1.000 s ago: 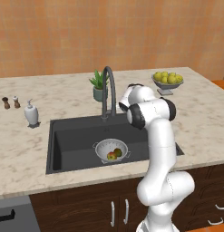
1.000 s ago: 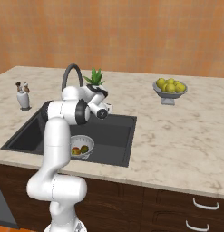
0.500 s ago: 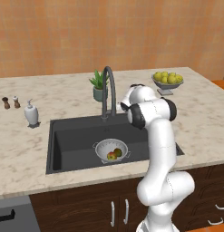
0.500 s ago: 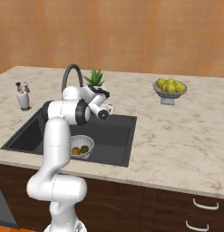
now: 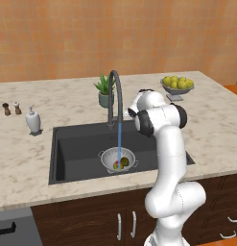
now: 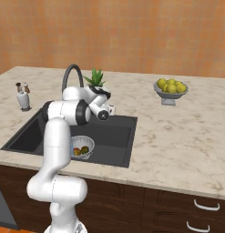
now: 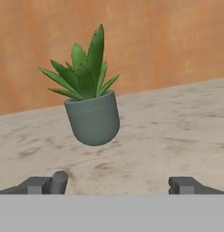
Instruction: Put the colander in the sink, put the mango, apple in the colander, and turn on the sink faucet and pour water over the colander.
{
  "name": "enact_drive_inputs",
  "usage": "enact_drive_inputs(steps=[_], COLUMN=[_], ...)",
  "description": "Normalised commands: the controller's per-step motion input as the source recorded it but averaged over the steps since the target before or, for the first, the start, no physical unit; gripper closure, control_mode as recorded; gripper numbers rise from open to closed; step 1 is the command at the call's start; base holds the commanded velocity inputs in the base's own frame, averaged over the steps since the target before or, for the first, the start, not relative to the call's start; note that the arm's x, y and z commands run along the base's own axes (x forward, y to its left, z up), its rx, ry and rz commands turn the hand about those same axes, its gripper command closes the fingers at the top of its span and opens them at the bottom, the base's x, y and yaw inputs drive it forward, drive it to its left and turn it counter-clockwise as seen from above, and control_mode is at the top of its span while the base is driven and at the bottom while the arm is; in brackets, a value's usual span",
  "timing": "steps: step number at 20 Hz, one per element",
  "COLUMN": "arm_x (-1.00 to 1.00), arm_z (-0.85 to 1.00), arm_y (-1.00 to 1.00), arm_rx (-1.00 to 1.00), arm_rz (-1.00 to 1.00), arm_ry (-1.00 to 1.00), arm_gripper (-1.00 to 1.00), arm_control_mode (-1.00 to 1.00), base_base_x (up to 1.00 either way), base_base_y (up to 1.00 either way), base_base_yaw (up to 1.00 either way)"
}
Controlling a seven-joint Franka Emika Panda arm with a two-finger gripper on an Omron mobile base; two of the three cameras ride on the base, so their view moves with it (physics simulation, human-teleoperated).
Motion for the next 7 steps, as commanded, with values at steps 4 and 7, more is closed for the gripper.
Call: enact_drive_inputs(steps=[4,7], arm_x=[0.00,-0.01], arm_z=[0.00,0.00], arm_y=[-0.77,-0.57], arm_rx=[0.00,0.00], arm_rz=[-0.04,-0.04], arm_ry=[0.01,0.05], arm_gripper=[-1.00,-1.00], arm_control_mode=[-1.00,-1.00], base_base_x=[0.00,0.00], base_base_y=[0.00,0.00], base_base_yaw=[0.00,0.00])
